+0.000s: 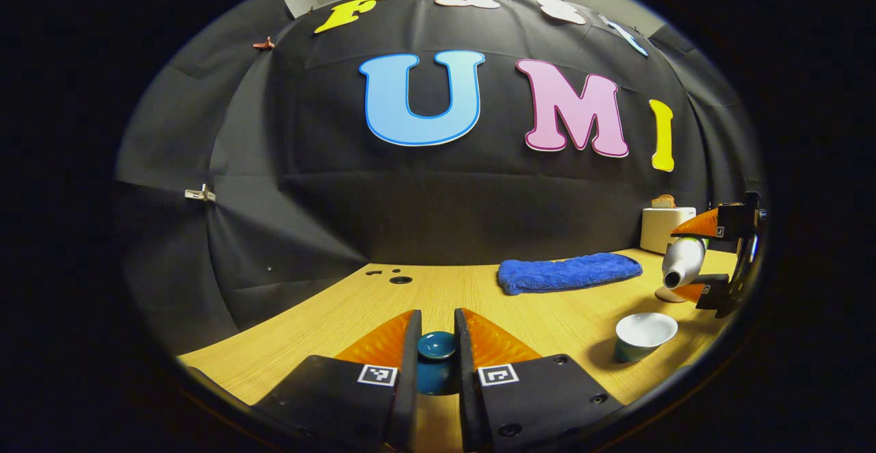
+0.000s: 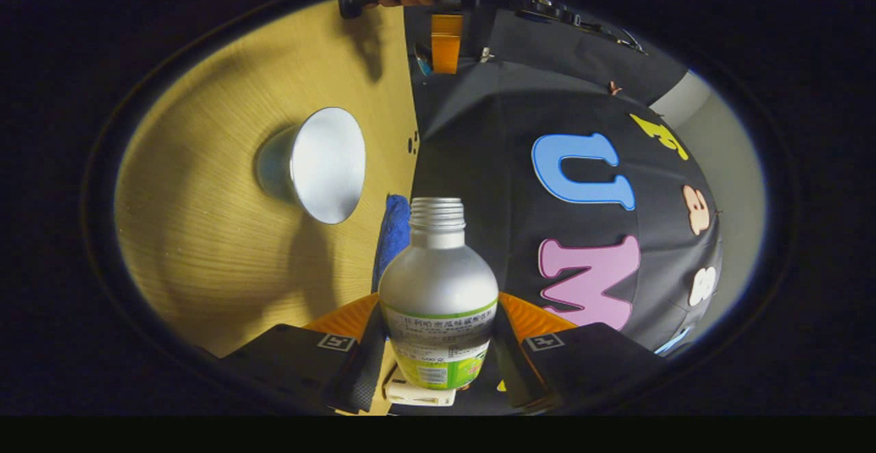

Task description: Open the teacup lid with one hand, grasp the water bottle and pour water into the teacup with the other hand; after pouring, place the water bottle on the coaster and then close the teacup lid.

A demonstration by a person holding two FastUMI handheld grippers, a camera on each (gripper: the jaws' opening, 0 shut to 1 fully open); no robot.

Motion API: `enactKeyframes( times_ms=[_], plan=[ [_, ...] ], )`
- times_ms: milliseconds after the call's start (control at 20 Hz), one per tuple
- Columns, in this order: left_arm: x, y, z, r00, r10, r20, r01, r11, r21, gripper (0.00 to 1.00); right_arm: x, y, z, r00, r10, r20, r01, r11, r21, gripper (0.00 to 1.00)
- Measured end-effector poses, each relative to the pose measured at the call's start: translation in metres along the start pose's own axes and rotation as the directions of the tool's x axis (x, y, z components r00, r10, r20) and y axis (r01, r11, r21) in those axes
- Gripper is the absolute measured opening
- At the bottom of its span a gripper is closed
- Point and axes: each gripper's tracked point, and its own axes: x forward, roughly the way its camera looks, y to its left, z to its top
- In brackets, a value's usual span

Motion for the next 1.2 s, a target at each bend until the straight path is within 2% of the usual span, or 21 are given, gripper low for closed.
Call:
enactKeyframes(
  times_ms=[500,900,1000,1200],
  plan=[
    [-0.0010,-0.0015,-0.0001,1.000,-0.011,0.001,0.011,1.000,0.000,0.29,0.0057,0.0032,0.0087,0.999,0.007,0.042,-0.001,0.991,-0.135,0.74],
    [-0.0005,-0.0013,0.0001,1.000,-0.011,0.000,0.011,1.000,0.001,0.29,0.0084,0.0039,0.0087,0.999,0.013,0.044,-0.005,0.985,-0.171,0.74],
    [-0.0006,-0.0014,0.0002,1.000,-0.011,0.001,0.011,1.000,0.001,0.29,0.0090,0.0053,0.0070,0.999,0.020,0.038,-0.013,0.986,-0.165,0.72],
    [-0.0004,-0.0013,0.0001,1.000,-0.011,0.001,0.011,1.000,0.001,0.29,0.0088,0.0018,0.0102,0.999,0.009,0.052,0.002,0.980,-0.200,0.74]
  ],
)
